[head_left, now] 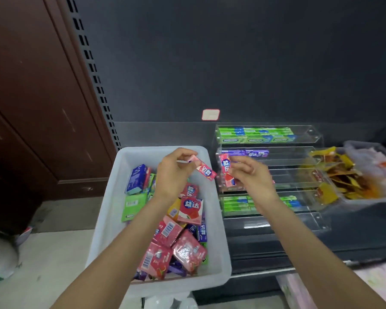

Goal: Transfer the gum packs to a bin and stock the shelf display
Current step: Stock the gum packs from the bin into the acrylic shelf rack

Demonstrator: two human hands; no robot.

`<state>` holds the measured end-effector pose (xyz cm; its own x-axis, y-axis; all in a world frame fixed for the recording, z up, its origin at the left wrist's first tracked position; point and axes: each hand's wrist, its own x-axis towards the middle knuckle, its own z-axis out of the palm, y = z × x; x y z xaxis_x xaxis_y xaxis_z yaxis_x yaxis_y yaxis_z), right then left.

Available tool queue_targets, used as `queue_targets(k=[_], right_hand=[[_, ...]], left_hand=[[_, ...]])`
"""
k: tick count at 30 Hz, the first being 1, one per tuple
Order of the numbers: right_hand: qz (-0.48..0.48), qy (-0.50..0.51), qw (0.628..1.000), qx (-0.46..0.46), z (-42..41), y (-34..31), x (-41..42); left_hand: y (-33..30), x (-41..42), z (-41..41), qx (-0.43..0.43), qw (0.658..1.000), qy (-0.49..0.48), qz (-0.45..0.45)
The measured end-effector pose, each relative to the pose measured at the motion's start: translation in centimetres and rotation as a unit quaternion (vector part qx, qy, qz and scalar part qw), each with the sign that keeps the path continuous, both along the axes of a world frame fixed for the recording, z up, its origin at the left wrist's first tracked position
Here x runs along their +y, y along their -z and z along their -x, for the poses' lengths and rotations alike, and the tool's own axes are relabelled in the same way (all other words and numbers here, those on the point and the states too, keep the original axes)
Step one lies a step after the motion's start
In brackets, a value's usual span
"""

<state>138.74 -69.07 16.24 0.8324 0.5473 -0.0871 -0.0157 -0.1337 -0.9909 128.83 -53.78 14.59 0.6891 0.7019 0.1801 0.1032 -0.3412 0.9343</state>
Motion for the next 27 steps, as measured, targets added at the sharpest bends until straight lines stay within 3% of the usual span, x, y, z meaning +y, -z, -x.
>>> queue_targets(k=[6, 10, 18, 21, 27], right_hand=[[0.022, 0.002, 0.999, -0.046, -5.8, -0.4, -6.4], [0.065, -0.038, 0.985, -0.156, -10.7, 0.5, -10.1], [0.253, -0.155, 0.886, -0.356, -17.1, 2.0, -14.1], [0.301, -0.197, 0.86, -0.361, -17.8, 2.6, -14.2], [0.31, -0.294, 0.85, -0.308, -17.9, 3.6, -13.3]], left_hand=[[-1.0, -5.2, -5.5, -0.016, 0.998, -0.019, 0.054], [-1.0, -9.2, -9.0, -0.029, 0.994, -0.045, 0.091], [-1.0, -14.5, -12.0, -0.01, 0.987, -0.109, 0.115], [-1.0, -15.1, -12.1, -0.004, 0.986, -0.125, 0.11], [-1.3, -15.3, -12.0, 0.001, 0.985, -0.14, 0.103]])
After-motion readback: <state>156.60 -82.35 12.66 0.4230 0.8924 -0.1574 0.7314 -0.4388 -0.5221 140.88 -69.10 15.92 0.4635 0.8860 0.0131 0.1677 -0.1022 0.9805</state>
